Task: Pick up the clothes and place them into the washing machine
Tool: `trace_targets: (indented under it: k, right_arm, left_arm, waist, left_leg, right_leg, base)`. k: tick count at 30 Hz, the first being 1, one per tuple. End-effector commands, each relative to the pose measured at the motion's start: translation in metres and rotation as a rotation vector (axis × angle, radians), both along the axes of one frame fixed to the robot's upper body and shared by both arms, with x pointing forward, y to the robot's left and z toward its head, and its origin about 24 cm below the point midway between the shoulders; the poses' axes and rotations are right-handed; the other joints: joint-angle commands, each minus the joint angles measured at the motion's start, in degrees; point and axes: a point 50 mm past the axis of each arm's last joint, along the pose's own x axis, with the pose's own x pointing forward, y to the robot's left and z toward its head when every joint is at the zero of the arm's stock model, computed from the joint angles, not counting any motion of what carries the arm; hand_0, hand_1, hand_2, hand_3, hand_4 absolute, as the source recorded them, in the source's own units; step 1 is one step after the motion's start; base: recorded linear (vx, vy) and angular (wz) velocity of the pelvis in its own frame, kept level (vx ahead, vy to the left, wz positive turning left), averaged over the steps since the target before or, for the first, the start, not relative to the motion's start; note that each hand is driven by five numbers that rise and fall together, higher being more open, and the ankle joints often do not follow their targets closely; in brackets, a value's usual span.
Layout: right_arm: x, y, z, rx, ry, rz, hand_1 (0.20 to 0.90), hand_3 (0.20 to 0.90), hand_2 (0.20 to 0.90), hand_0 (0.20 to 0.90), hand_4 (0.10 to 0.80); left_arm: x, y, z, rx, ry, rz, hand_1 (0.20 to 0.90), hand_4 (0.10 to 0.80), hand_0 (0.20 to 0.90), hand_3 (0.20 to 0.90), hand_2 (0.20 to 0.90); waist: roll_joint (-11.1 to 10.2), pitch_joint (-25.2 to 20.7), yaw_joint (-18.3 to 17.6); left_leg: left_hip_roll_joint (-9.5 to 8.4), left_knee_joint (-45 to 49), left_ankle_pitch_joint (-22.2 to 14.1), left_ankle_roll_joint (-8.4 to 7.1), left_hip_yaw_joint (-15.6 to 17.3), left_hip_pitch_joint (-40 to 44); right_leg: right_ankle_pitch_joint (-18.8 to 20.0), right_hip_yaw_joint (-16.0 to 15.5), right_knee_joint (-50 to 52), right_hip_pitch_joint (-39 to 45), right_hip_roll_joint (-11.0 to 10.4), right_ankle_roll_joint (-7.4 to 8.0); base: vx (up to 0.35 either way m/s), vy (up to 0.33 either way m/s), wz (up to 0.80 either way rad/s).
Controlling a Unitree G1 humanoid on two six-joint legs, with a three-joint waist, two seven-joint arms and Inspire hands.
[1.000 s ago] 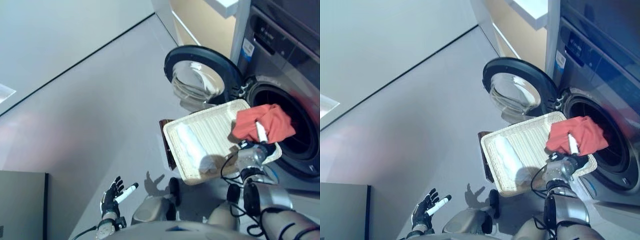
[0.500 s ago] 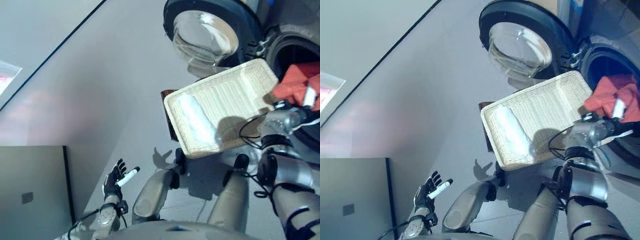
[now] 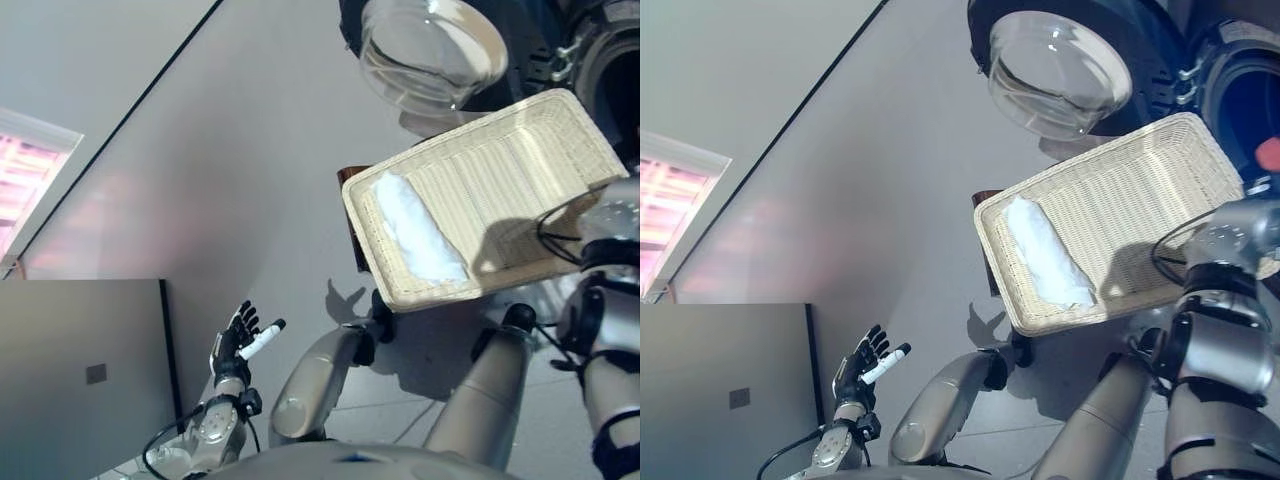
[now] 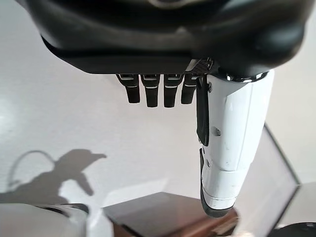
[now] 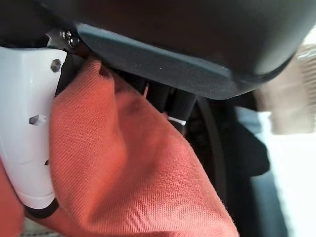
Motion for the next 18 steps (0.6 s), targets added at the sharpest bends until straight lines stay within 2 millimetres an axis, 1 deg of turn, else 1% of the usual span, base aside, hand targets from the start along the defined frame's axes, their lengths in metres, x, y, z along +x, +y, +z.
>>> trace_targets:
  k: [1,4,5,6,7,8,9,10,11,12,13,14,16,18]
  right_arm:
    - [-0.042,0.001,0.101,-0.406,-0.154,-0.155,0.2,0.2,0.2,0.2,0.3]
    - [-0.059,-0.003,0.123,-0.459,-0.167,-0.21,0.2,0.2,0.2,0.2,0.3]
    - [-0.065,-0.003,0.135,-0.487,-0.17,-0.23,0.2,0.2,0.2,0.2,0.3]
    - [-0.07,-0.004,0.145,-0.503,-0.178,-0.243,0.2,0.2,0.2,0.2,0.3]
    - [-0.075,-0.003,0.154,-0.512,-0.199,-0.253,0.645,0.645,0.645,0.645,0.618]
    - [-0.079,-0.005,0.157,-0.505,-0.218,-0.254,0.9,0.9,0.9,0.9,0.8]
    - [-0.078,-0.008,0.155,-0.493,-0.202,-0.25,0.9,0.9,0.9,0.9,0.8]
    - [-0.073,-0.008,0.152,-0.501,-0.176,-0.231,0.9,0.9,0.9,0.9,0.8]
    - [-0.061,-0.003,0.145,-0.519,-0.119,-0.199,0.9,0.9,0.9,0.9,0.8]
    - [-0.051,0.004,0.14,-0.524,-0.121,-0.166,0.9,0.9,0.9,0.9,0.8]
    - [-0.039,0.009,0.126,-0.489,-0.12,-0.127,0.9,0.9,0.9,0.9,0.8]
    - [-0.031,0.008,0.11,-0.446,-0.102,-0.102,0.9,0.9,0.9,0.9,0.8]
    - [-0.02,0.001,0.084,-0.376,-0.015,-0.071,0.9,0.9,0.9,0.9,0.8]
    - [-0.013,-0.002,0.068,-0.336,0.035,-0.041,0.9,0.9,0.9,0.9,0.8]
  left_arm:
    - [-0.012,0.039,0.005,0.093,-0.037,0.114,0.9,0.8,0.9,0.9,0.9]
    - [-0.013,0.044,0.006,0.113,-0.037,0.127,0.9,0.8,0.9,0.9,0.9]
    - [-0.014,0.049,0.007,0.127,-0.038,0.134,0.9,0.8,0.9,0.9,0.9]
    - [-0.013,0.048,0.008,0.121,-0.045,0.137,0.9,0.8,0.9,0.9,0.9]
    - [-0.012,0.051,0.009,0.129,-0.051,0.145,0.9,0.8,0.9,0.9,0.9]
    - [-0.011,0.048,0.009,0.121,-0.053,0.136,0.9,0.8,0.9,0.9,0.9]
    - [-0.01,0.046,0.01,0.117,-0.058,0.127,0.9,0.8,0.9,0.9,0.9]
    - [-0.008,0.044,0.01,0.111,-0.064,0.122,0.9,0.8,0.9,0.9,0.9]
    - [-0.005,0.042,0.011,0.096,-0.075,0.118,0.9,0.8,0.9,0.9,0.9]
    - [-0.004,0.039,0.012,0.083,-0.085,0.117,0.9,0.8,0.9,0.9,0.9]
    - [-0.002,0.037,0.013,0.065,-0.089,0.124,0.9,0.8,0.9,0.9,0.9]
    - [-0.002,0.037,0.012,0.057,-0.086,0.126,0.9,0.8,0.9,0.9,0.9]
    - [-0.003,0.034,0.01,0.04,-0.074,0.114,0.9,0.8,0.9,0.9,0.9]
    - [-0.004,0.033,0.008,0.035,-0.066,0.11,0.9,0.8,0.9,0.9,0.9]
  waist:
    - [2.8,-4.5,-0.3]
    - [2.9,-5.1,-0.1]
    - [2.5,-5.6,0.4]
    - [2.7,-5.8,0.4]
    - [2.6,-6.1,0.7]
    - [2.7,-6.5,0.9]
    - [2.6,-6.9,1.2]
    - [2.6,-7.1,1.2]
    - [2.6,-7.0,1.1]
    - [2.7,-6.9,0.9]
    - [3.0,-6.7,0.6]
    - [3.0,-6.7,0.6]
    - [3.3,-7.0,1.2]
    - [3.7,-7.1,1.6]
  left_leg:
    - [2.53,3.8,0.3,-6.95,-1.4,-6.6]
    - [1.48,3.0,0.5,-6.93,-1.5,-5.9]
    - [1.02,2.6,0.5,-6.86,-1.5,-5.6]
    - [0.45,2.2,0.7,-6.78,-1.5,-5.5]
    - [-0.11,1.6,0.9,-6.66,-1.5,-5.4]
    - [-0.49,0.9,1.0,-6.44,-1.4,-5.5]
    - [-0.84,0.4,1.3,-6.26,-1.4,-5.6]
    - [-0.95,0.2,1.4,-6.15,-1.4,-5.6]
    - [-0.99,-0.3,1.6,-5.76,-1.3,-5.4]
    - [-1.06,-0.8,1.8,-5.47,-1.2,-5.0]
    - [-1.02,-1.1,1.8,-5.24,-1.0,-4.9]
    - [-1.04,-1.3,1.8,-5.06,-0.9,-4.6]
    - [-1.25,-1.7,1.8,-4.67,-0.9,-4.3]
    - [-1.51,-2.3,2.0,-4.47,-1.1,-3.9]
  right_leg:
    - [-0.1,0.3,-2.5,3.8,-1.4,4.41]
    - [0.0,0.7,-2.6,4.2,-1.8,4.44]
    - [0.1,0.8,-2.9,4.5,-2.0,4.44]
    - [0.4,1.1,-3.1,4.4,-2.1,4.44]
    - [0.7,1.3,-3.3,4.3,-2.3,4.39]
    - [0.9,1.4,-3.6,4.2,-2.6,4.5]
    - [1.0,1.4,-3.8,4.1,-2.8,4.53]
    - [1.1,1.4,-4.0,4.1,-2.9,4.46]
    - [1.3,1.4,-4.3,4.1,-2.8,4.43]
    - [1.5,1.4,-4.7,4.1,-2.6,4.36]
    - [1.7,1.3,-5.1,4.2,-2.4,4.31]
    - [2.0,1.2,-5.6,4.5,-2.4,4.42]
    - [2.2,1.0,-6.3,5.0,-2.7,4.52]
    - [2.4,0.7,-6.6,5.5,-2.8,4.57]
  base:
    - [0.039,0.057,0.0]
    - [0.046,0.043,-0.03]
    - [0.047,0.049,0.04]
    - [0.042,0.061,0.02]
    - [0.033,0.064,0.0]
    - [0.021,0.052,0.02]
    - [0.014,0.031,0.03]
    - [0.011,0.021,0.03]
    - [0.01,0.018,0.03]
    - [0.0,0.0,0.0]
    - [0.008,0.023,-0.11]
    - [0.004,0.02,-0.18]
    - [0.0,0.025,-0.13]
    - [-0.003,0.01,-0.02]
